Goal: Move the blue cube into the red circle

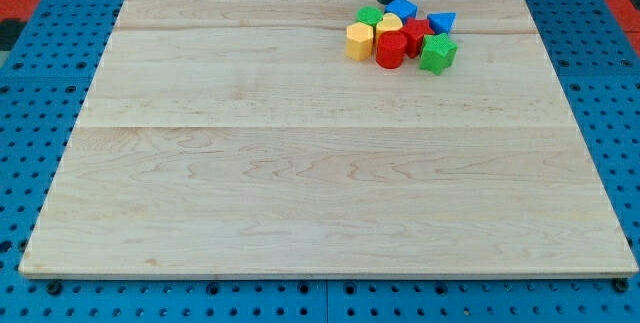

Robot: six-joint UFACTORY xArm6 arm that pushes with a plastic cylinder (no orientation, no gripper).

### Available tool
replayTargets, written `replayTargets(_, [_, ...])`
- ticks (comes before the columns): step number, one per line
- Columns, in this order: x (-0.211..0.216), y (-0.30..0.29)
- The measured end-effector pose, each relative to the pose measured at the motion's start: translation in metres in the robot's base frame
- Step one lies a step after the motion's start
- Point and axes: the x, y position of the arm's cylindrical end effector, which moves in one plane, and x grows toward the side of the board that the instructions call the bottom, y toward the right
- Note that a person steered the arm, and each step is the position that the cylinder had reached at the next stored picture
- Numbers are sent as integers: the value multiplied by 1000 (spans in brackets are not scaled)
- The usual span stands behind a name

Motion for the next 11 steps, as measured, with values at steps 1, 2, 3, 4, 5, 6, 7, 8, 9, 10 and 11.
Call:
replayTargets(1, [3,-6])
replayTargets(2, [21,-17])
replayTargets(3, [59,-34])
replayTargets(4, [75,-34])
replayTargets(5, [97,-51])
replayTargets(6, [78,-69])
replayTargets(7, [9,-48])
replayTargets(8, [-12,5])
replayTargets(9, [18,26])
replayTargets(10, [85,6])
replayTargets(11, [135,1])
